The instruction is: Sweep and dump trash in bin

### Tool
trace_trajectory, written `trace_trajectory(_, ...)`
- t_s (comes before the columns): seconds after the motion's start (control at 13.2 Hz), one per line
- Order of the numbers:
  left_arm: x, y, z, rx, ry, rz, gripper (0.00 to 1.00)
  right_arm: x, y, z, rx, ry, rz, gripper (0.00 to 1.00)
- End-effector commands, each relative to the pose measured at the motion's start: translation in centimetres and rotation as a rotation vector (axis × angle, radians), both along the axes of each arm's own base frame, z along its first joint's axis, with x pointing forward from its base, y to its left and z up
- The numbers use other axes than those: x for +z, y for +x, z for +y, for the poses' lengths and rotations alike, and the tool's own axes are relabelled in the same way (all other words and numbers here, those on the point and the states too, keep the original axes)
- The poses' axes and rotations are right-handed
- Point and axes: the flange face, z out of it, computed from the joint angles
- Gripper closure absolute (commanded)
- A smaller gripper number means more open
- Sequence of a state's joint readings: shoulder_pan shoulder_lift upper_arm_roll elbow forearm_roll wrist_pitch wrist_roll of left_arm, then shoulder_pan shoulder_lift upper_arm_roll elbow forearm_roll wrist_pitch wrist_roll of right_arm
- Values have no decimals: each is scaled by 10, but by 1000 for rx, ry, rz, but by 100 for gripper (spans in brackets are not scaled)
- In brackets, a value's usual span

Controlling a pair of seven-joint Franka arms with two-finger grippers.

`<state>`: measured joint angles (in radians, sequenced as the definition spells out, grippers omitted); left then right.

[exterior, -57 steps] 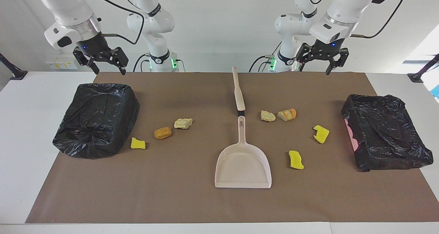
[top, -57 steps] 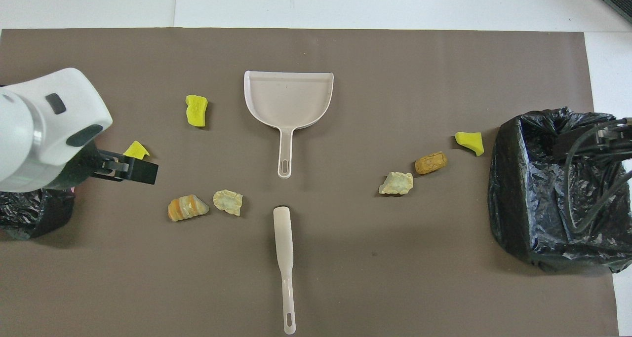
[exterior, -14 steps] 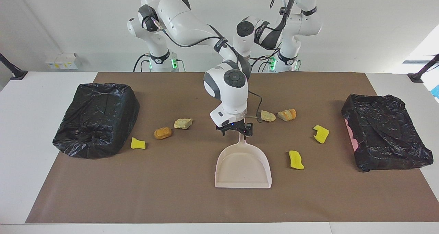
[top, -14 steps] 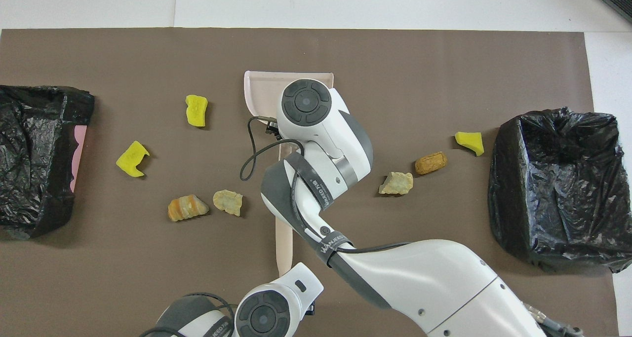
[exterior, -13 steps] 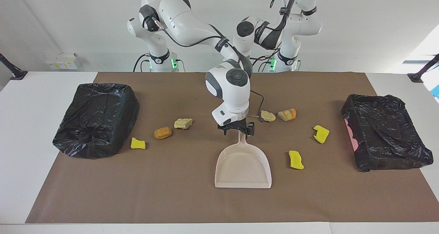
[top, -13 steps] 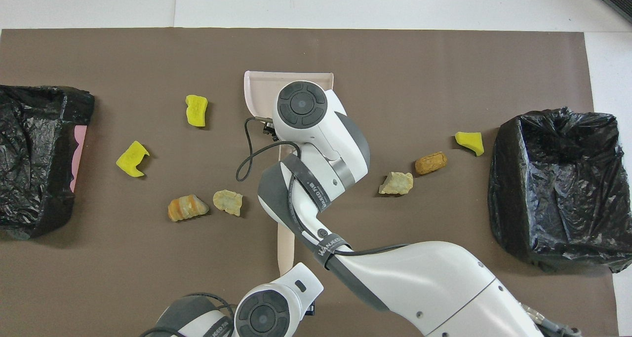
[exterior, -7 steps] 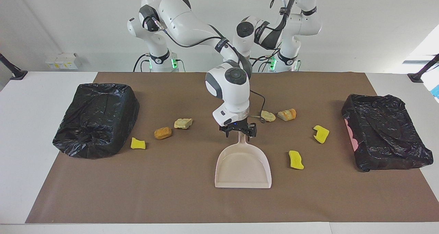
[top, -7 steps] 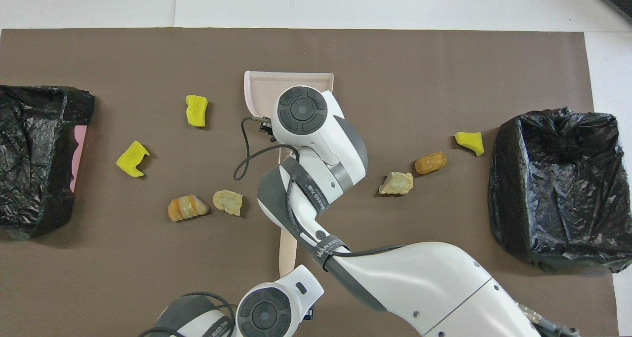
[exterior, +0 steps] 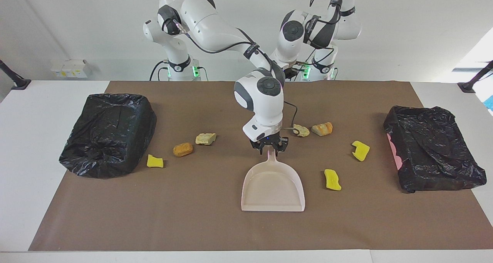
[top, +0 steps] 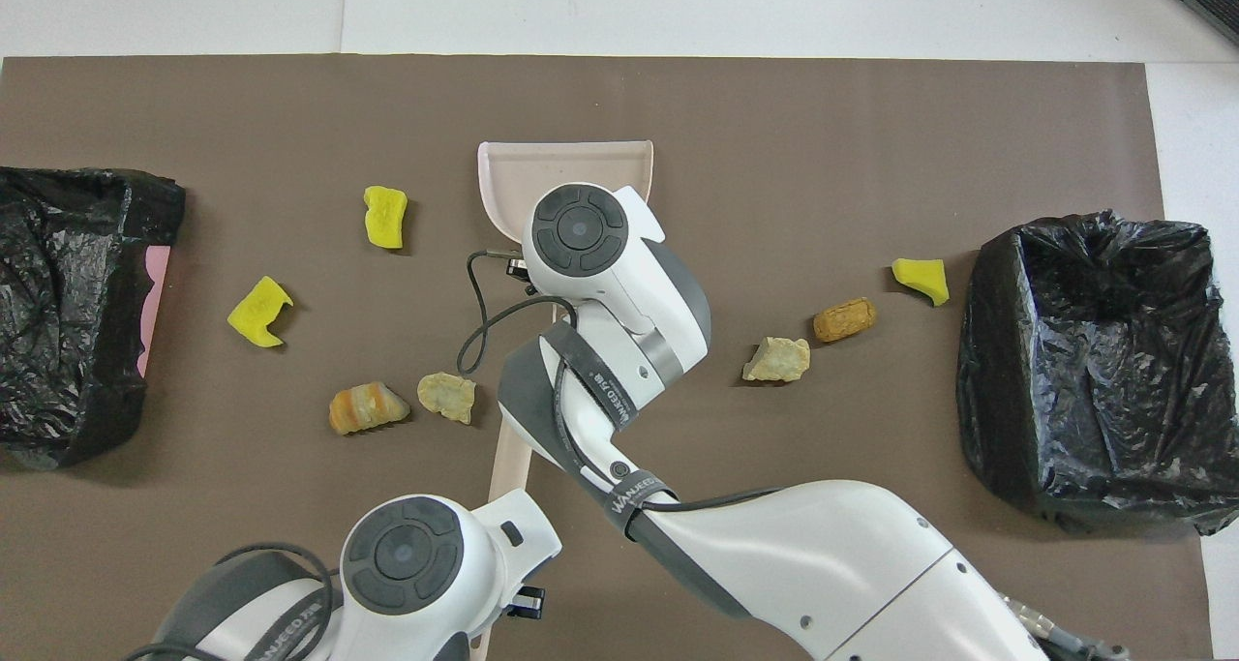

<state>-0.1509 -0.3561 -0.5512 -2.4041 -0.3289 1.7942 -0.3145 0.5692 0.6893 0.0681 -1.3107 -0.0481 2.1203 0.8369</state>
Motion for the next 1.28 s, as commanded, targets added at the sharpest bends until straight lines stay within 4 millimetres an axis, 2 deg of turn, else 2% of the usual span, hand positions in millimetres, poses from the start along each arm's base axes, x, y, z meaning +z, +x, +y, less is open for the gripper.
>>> trace_trajectory(0.0, 14, 7, 27, -12, 73, -46, 100, 11, -5, -6, 29, -21, -11, 100)
trace_trajectory(0.23, 28, 50, 78, 67, 87, -96, 100, 30, -3, -18, 72, -32, -7, 100)
trace_trajectory(0.45, 28, 93, 117, 132, 86, -145, 100, 48, -2, -28, 162, -47, -10, 100)
trace_trajectory(0.53, 26, 106, 127, 159, 72, -154, 100, 55, -1, -34, 220, -60, -5, 100)
trace_trajectory(0.75, 29, 143, 185, 176, 114, -190, 100, 70, 0, -53, 469, -101, 19, 100)
trace_trajectory(0.83, 28, 148, 208, 186, 105, -183, 100, 74, -2, -58, 534, -112, 32, 100)
trace_trajectory(0.91, 26, 146, 220, 192, 99, -171, 100, 73, -6, -61, 610, -123, 58, 100)
trace_trajectory(1.13, 10, 128, 226, 214, 113, -135, 100, 65, -19, -77, 843, -136, 166, 100)
trace_trajectory(1.21, 5, 119, 228, 231, 122, -125, 100, 68, -28, -73, 968, -117, 178, 100)
